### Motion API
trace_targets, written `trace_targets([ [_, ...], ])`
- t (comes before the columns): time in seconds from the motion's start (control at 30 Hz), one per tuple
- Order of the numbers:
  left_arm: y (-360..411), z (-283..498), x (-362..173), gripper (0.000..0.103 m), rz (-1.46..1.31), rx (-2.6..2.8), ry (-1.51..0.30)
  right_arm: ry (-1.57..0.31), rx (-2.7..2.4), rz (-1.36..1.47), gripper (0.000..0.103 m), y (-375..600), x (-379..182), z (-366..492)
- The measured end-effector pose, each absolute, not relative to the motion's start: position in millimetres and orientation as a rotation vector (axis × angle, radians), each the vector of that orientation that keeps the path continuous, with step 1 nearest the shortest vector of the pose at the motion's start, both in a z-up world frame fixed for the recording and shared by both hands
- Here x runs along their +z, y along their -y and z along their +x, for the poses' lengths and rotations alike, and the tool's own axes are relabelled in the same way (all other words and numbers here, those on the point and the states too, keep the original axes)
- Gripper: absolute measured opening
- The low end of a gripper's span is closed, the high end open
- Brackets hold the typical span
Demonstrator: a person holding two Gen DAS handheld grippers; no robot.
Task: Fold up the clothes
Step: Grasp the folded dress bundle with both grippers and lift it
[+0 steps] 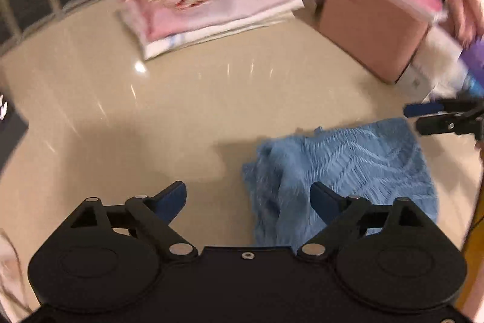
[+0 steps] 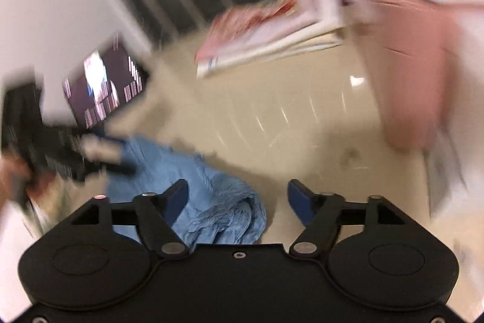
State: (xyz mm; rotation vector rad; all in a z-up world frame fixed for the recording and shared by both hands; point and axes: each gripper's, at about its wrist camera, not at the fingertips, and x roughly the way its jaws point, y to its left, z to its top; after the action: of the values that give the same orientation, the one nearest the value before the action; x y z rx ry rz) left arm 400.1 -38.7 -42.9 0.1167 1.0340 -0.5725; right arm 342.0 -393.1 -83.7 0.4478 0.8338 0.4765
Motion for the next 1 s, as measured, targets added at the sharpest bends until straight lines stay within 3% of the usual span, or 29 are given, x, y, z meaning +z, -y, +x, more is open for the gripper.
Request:
trace_targets([
  [0.2,3,381,-44,0.086,-0.131,-0.544,-0.941,-0.786,0.422,0.655,0.081,409,-100,299],
  [0.27,5,382,-37,0.077,-0.186,-0.548,-0.853,-0.709,0.446,0.616,0.072,397,-93,288],
  [0.33,9,386,-31,0.056,-0.258,-0.578,-0.795,-0.617,0.491,0.54,0.051,375,-80,283],
  [0.43,27,394,-33,0.035,-0.284,-0.59,-0.791,-0.554,0.504,0.394,0.034,336,-66,282],
  [0.5,42,399,-41,0.029,-0.234,-0.564,-0.828,-0.594,0.441,0.316,0.028,320,-70,289],
  [0.63,45,403,-66,0.028,-0.17,-0.485,-0.891,-0.683,0.273,0.235,0.017,311,-93,299],
  [0.8,41,399,-86,0.034,-0.137,-0.467,-0.894,-0.646,0.305,0.283,0.019,322,-102,297],
  [0.87,32,395,-78,0.041,-0.172,-0.469,-0.868,-0.643,0.339,0.353,0.027,333,-101,297],
  [0.9,28,392,-73,0.048,-0.19,-0.472,-0.852,-0.629,0.362,0.391,0.04,338,-99,295],
  [0.93,23,390,-68,0.063,-0.209,-0.474,-0.835,-0.603,0.384,0.418,0.051,341,-96,287],
  [0.97,18,387,-62,0.073,-0.218,-0.467,-0.817,-0.566,0.399,0.429,0.054,344,-92,280],
  [1.0,13,383,-56,0.09,-0.221,-0.453,-0.8,-0.528,0.405,0.428,0.057,347,-86,272],
])
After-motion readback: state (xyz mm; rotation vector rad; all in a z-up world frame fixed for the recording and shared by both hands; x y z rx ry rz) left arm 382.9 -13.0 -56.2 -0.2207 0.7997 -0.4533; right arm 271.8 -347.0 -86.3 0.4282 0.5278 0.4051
